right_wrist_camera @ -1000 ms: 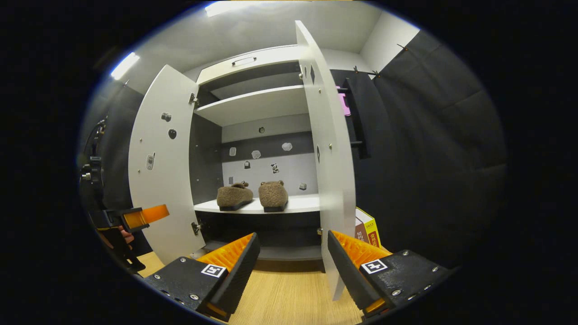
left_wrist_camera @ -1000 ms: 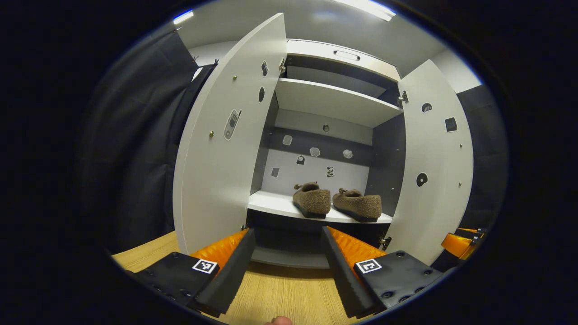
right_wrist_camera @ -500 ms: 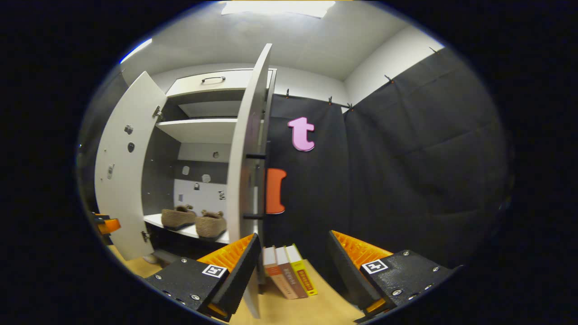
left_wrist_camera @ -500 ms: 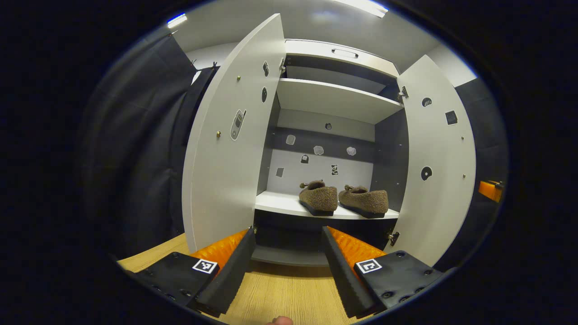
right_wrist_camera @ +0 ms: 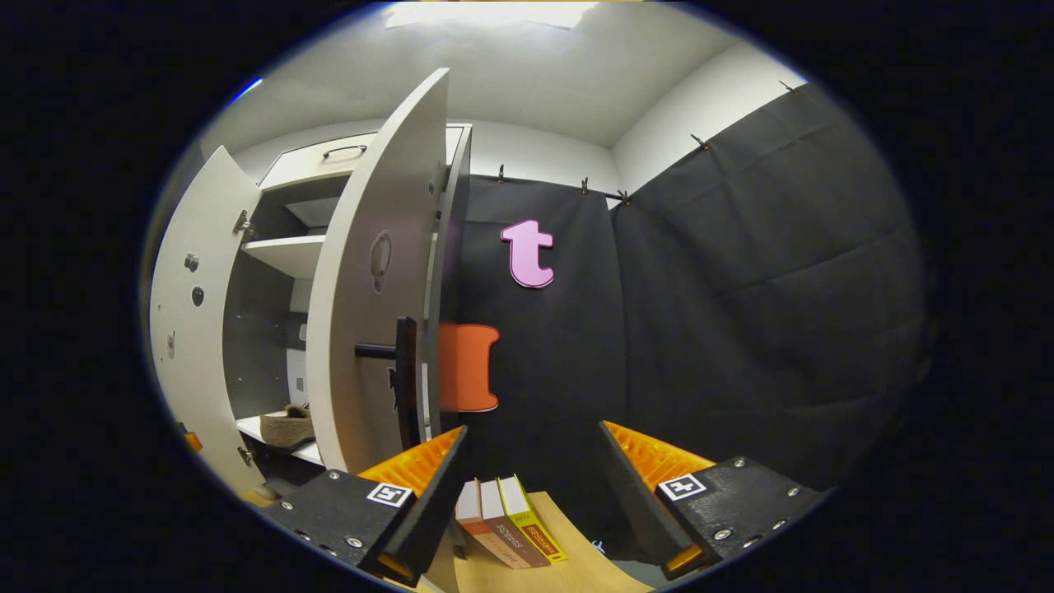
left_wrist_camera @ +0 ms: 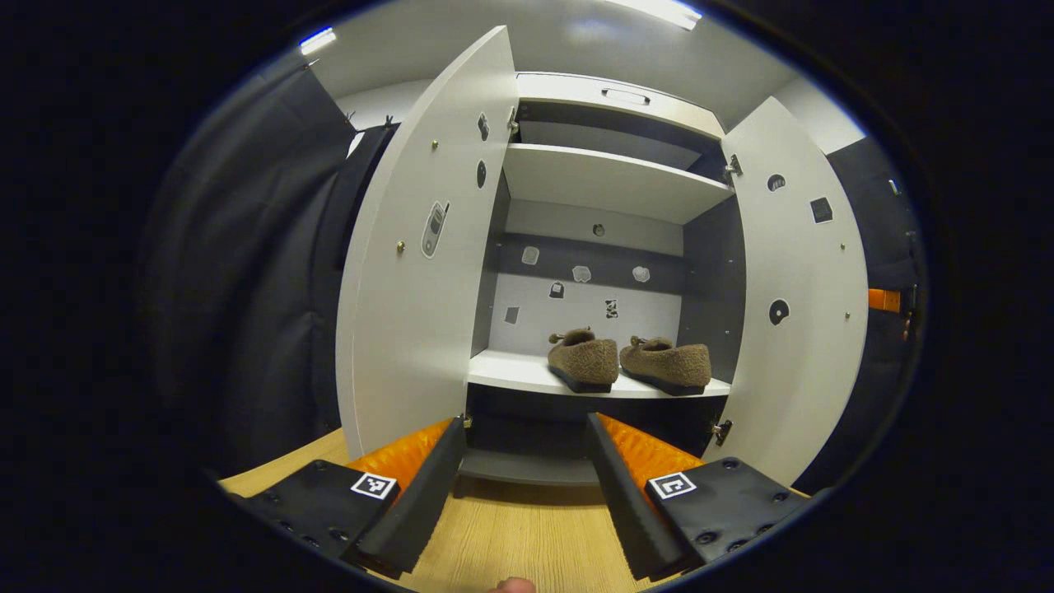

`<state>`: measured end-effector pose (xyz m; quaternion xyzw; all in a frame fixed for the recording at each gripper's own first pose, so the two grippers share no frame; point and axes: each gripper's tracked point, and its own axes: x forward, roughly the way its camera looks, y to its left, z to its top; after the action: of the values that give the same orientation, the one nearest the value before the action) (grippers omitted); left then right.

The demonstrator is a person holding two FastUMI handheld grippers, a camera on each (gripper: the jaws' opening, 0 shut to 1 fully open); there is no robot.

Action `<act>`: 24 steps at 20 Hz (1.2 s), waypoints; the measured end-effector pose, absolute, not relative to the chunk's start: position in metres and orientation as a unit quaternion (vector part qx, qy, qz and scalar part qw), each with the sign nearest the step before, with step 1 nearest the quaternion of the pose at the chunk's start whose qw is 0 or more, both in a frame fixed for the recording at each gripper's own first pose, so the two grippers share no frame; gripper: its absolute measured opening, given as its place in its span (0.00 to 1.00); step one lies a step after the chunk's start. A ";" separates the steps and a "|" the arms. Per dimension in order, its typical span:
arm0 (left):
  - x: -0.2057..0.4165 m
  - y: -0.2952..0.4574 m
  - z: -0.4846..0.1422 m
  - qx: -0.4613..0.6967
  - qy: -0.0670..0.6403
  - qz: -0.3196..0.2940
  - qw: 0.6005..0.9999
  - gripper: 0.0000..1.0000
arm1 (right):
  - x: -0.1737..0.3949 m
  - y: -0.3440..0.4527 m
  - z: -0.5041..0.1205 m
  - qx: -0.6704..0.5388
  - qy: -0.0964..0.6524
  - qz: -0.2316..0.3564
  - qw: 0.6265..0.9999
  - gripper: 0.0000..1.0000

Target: Grab one shoe with the right hand and put it into the shoe cabinet, grab the other shoe with the left hand and put it into the shoe cabinet; then close the right door with the right hand and the left door with the left hand.

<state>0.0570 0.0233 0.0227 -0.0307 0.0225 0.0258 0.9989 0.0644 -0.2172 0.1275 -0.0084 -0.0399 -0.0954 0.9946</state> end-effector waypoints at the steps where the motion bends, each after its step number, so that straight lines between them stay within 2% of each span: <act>1: 0.058 0.022 0.022 -0.031 0.023 0.025 0.999 0.95 | 0.067 -0.214 0.128 -0.007 -0.041 -0.090 0.995 0.93; 4: 0.060 0.021 0.020 -0.027 0.024 0.024 0.999 0.95 | 0.071 -0.211 0.126 -0.019 -0.040 -0.086 0.995 0.92; 5: 0.060 0.021 0.020 -0.028 0.024 0.023 0.999 0.92 | 0.070 -0.209 0.128 -0.023 -0.042 -0.086 0.995 0.92; 6: 0.061 0.020 0.019 -0.029 0.024 0.022 0.999 0.95 | 0.070 -0.207 0.128 -0.026 -0.043 -0.086 0.995 0.92; 9: 0.066 0.016 0.018 -0.036 0.025 0.015 0.999 0.95 | 0.070 -0.201 0.129 -0.035 -0.041 -0.079 0.995 0.90; 10: 0.067 0.015 0.018 -0.038 0.025 0.012 0.999 0.95 | 0.070 -0.197 0.128 -0.031 -0.037 -0.074 0.996 0.99; 11: 0.068 0.012 0.017 -0.040 0.026 0.008 0.999 0.95 | 0.069 -0.193 0.127 -0.024 -0.035 -0.070 0.997 0.89; 13: 0.069 0.008 0.015 -0.042 0.027 0.000 0.999 0.92 | 0.071 -0.181 0.127 -0.017 -0.036 -0.057 0.998 0.89; 15: 0.069 0.006 0.013 -0.039 0.030 -0.005 0.999 0.95 | 0.070 -0.169 0.127 -0.021 -0.036 -0.047 0.998 0.89; 16: 0.069 0.006 0.012 -0.039 0.031 -0.007 0.999 0.92 | 0.069 -0.161 0.127 -0.024 -0.035 -0.038 0.998 0.89; 18: 0.069 0.006 0.012 -0.040 0.031 -0.011 0.999 0.92 | 0.070 -0.147 0.126 -0.020 -0.030 -0.023 0.999 0.89; 19: 0.069 0.007 0.012 -0.040 0.031 -0.010 0.999 0.95 | 0.070 -0.140 0.126 -0.016 -0.029 -0.017 0.999 0.89; 21: 0.069 0.007 0.013 -0.042 0.030 -0.011 0.999 0.95 | 0.072 -0.130 0.126 -0.013 -0.030 -0.006 0.999 0.89; 22: 0.069 0.005 0.013 -0.045 0.030 -0.013 0.998 0.92 | 0.073 -0.125 0.126 -0.011 -0.030 -0.001 0.999 0.89; 24: 0.067 0.002 0.014 -0.048 0.028 -0.017 0.998 0.95 | 0.075 -0.115 0.126 -0.012 -0.031 0.009 0.999 0.89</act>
<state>0.0674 0.0015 0.0143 -0.0485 0.0283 -0.0171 0.9983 0.0750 -0.1147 0.1259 -0.0118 -0.0312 0.0092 0.9994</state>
